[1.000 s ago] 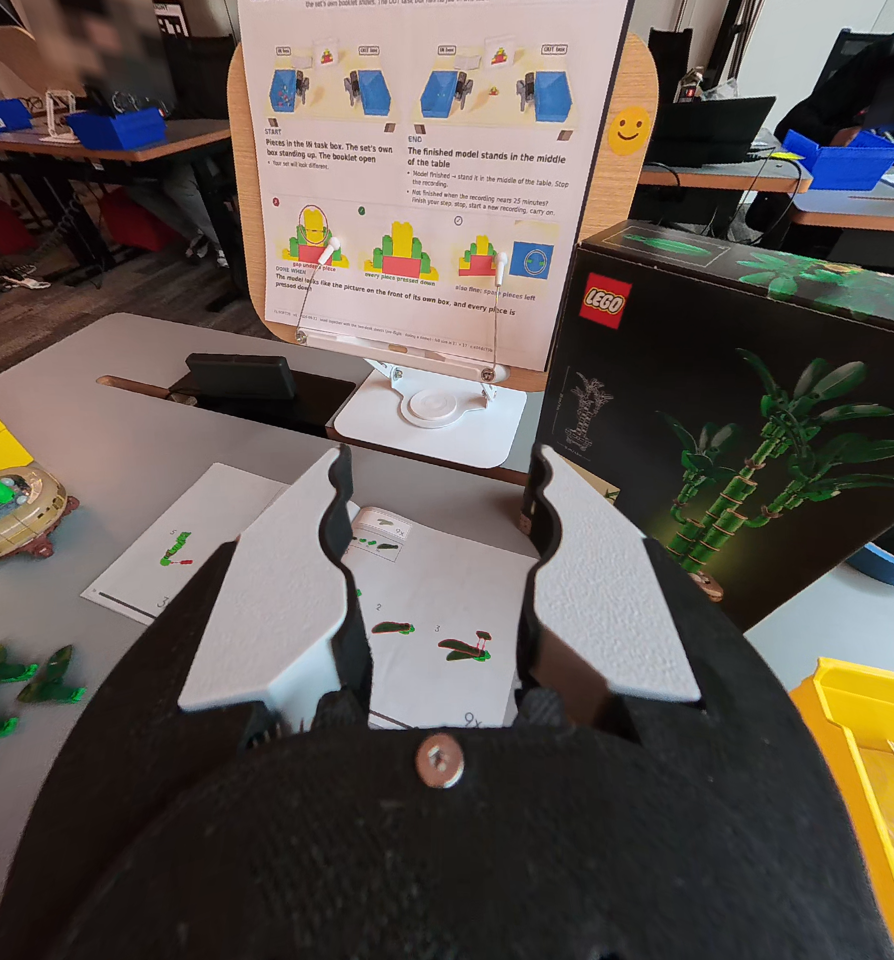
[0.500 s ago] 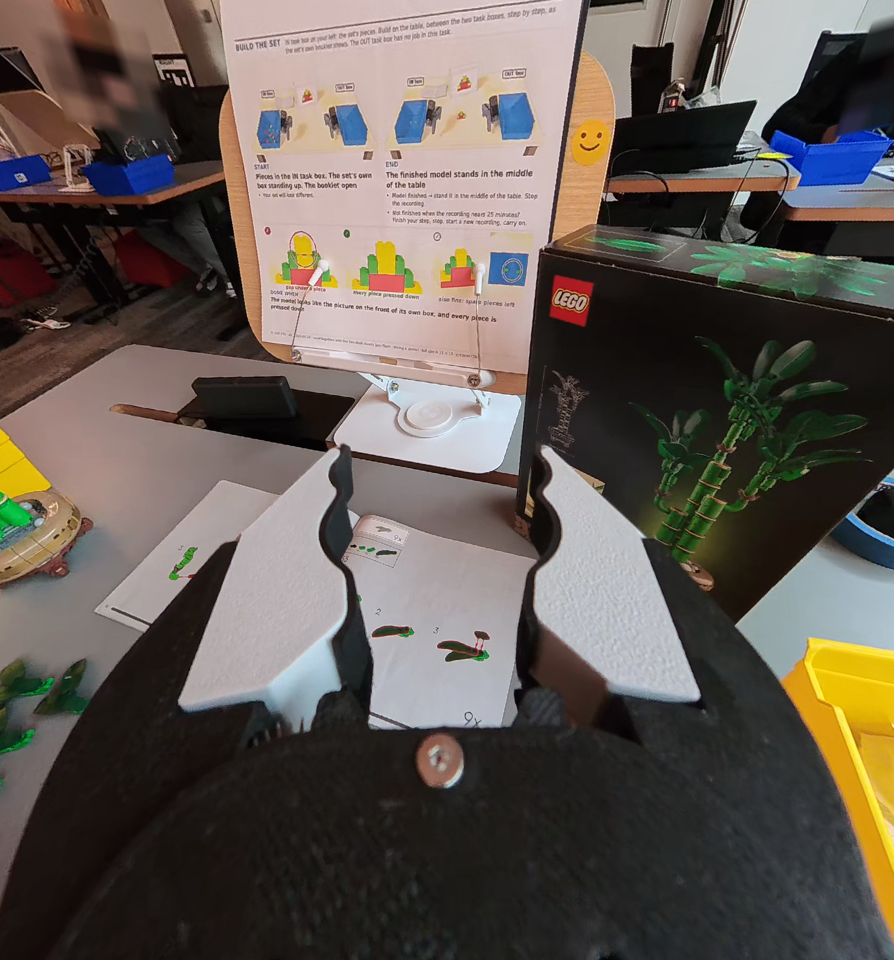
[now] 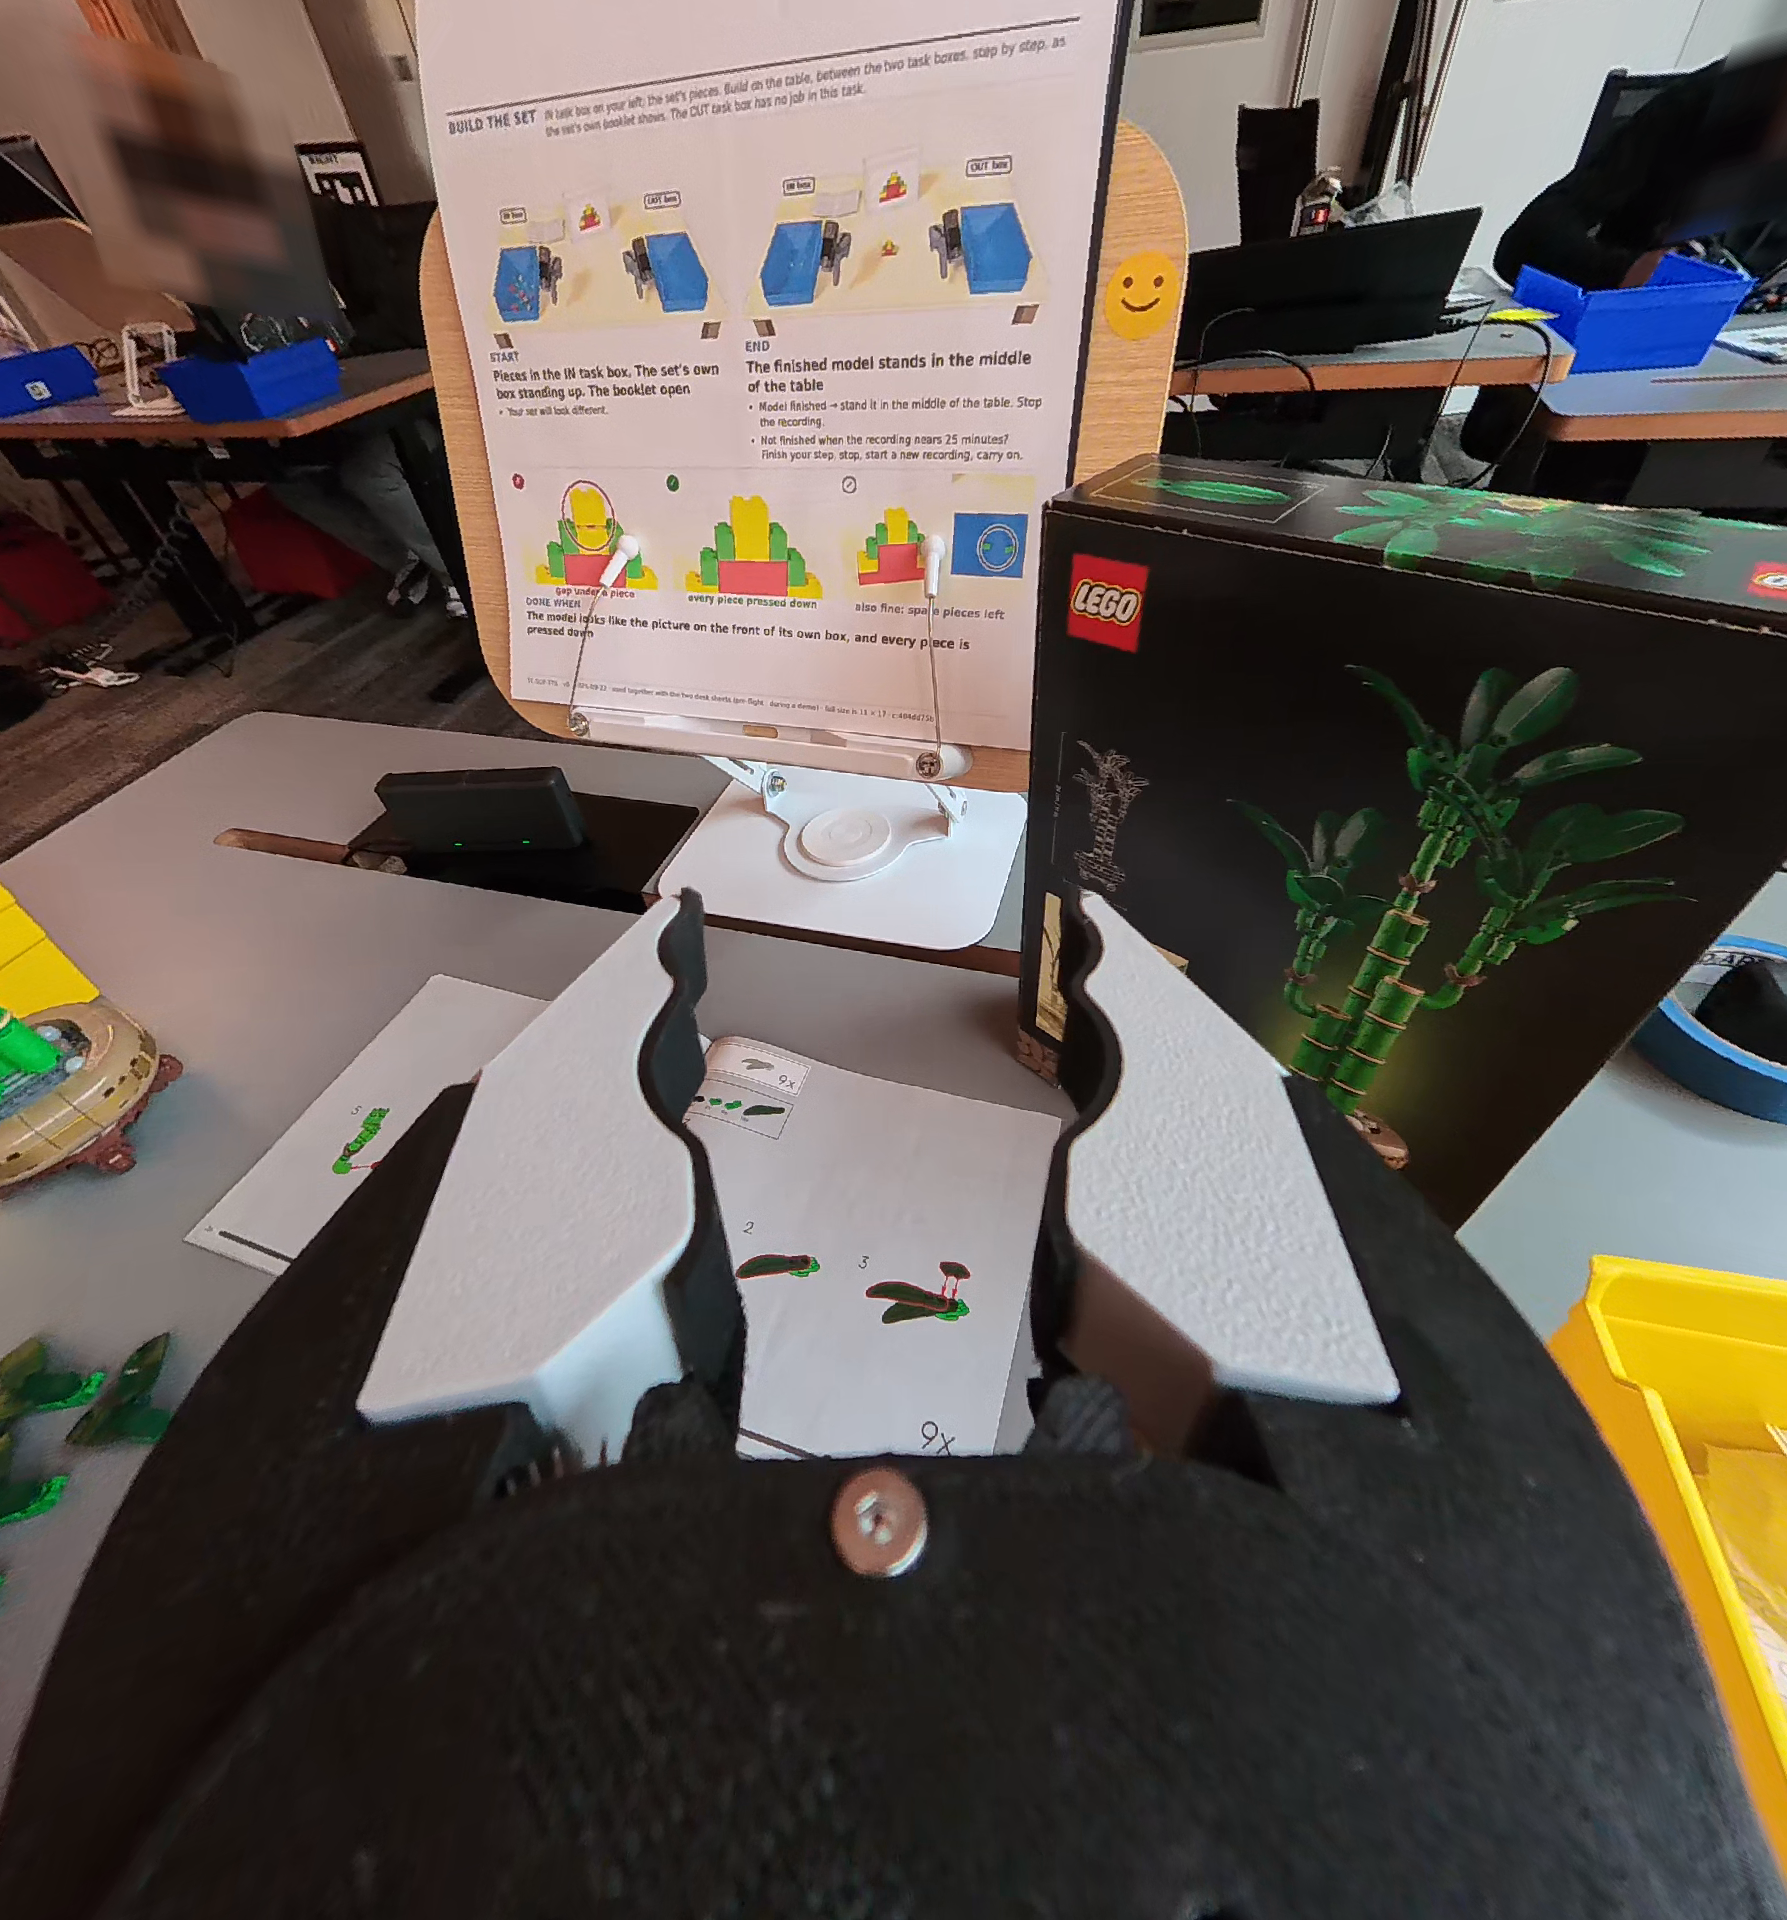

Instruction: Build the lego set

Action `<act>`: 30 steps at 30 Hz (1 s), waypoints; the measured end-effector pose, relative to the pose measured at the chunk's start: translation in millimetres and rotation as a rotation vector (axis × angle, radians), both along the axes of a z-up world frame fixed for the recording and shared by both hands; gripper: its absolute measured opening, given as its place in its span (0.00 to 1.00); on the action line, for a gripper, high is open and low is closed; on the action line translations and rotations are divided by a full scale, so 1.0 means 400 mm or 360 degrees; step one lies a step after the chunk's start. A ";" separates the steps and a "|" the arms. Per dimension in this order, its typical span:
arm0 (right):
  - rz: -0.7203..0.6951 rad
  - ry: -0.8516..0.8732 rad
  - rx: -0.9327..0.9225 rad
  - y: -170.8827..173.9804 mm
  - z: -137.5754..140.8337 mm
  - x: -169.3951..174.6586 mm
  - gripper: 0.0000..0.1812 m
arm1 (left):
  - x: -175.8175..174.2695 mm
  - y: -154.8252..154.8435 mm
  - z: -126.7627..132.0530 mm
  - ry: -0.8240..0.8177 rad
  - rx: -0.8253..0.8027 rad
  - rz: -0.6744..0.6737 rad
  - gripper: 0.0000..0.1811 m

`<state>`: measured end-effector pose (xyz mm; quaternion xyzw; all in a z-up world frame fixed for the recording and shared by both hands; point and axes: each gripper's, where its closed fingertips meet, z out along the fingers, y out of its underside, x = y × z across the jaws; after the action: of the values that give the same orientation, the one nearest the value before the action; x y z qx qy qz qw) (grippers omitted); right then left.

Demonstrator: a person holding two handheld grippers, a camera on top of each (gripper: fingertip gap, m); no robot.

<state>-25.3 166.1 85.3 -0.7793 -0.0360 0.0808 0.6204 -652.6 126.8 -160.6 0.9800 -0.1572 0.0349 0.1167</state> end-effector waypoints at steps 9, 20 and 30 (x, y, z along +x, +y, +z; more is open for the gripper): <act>0.0000 0.0007 -0.0010 0.004 -0.006 0.003 0.37 | -0.040 -0.031 0.024 0.0057 -0.0036 -0.0012 0.03; 0.0001 0.0010 -0.0011 0.006 -0.008 0.008 0.37 | -0.167 0.021 0.464 -0.0119 0.1459 0.0448 0.03; 0.0016 -0.0019 -0.0009 0.007 -0.002 -0.004 0.37 | 0.577 -0.270 0.742 -0.1544 0.1921 -0.1170 0.03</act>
<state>-26.9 169.0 84.4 -0.7813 -0.0434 0.0793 0.6175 -421.9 18.9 136.1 0.6379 -0.4891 0.3205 -0.5011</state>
